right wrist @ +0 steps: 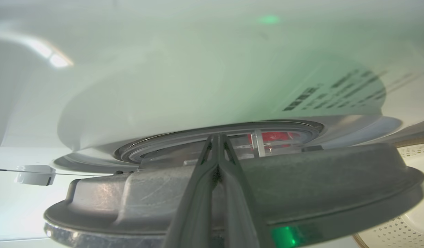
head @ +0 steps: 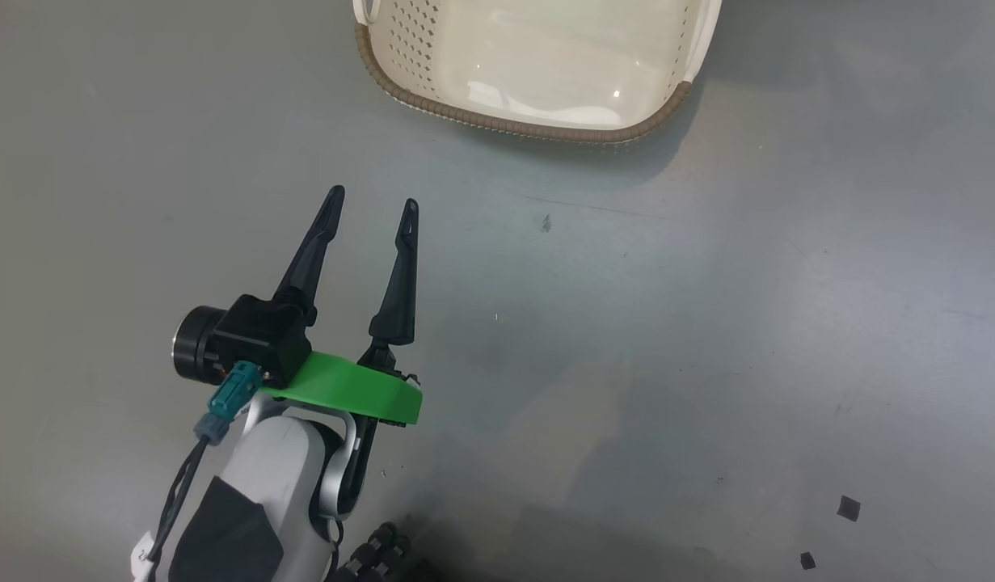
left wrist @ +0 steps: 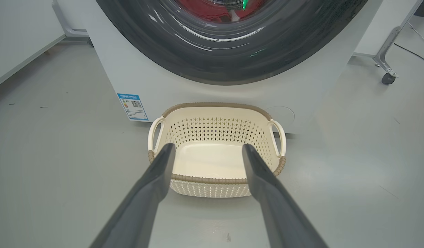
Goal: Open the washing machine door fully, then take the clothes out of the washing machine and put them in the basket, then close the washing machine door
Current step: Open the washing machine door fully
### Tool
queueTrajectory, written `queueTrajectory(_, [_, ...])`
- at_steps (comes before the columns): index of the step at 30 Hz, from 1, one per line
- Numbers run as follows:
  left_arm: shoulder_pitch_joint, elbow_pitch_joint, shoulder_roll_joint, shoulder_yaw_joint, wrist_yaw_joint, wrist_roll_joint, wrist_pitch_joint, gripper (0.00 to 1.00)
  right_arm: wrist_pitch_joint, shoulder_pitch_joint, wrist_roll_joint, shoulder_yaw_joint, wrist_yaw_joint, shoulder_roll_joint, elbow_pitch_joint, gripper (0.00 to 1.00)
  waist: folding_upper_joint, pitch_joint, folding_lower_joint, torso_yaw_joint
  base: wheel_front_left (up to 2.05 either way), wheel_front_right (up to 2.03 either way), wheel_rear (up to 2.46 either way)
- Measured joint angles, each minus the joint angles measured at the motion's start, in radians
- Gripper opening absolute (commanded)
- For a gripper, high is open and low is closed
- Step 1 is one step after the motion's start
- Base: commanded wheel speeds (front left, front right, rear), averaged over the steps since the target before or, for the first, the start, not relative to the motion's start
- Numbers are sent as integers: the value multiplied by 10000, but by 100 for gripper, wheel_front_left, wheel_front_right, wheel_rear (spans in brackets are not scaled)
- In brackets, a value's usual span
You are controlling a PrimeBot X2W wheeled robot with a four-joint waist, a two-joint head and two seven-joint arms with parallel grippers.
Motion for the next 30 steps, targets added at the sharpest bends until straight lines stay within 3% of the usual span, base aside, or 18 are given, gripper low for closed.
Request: queueTrajectory(30, [-22,242,-2,54,52,138,0,100,1327,797,523,86,-67,13,1386,0,0,-1030,0,-288,0,0,0])
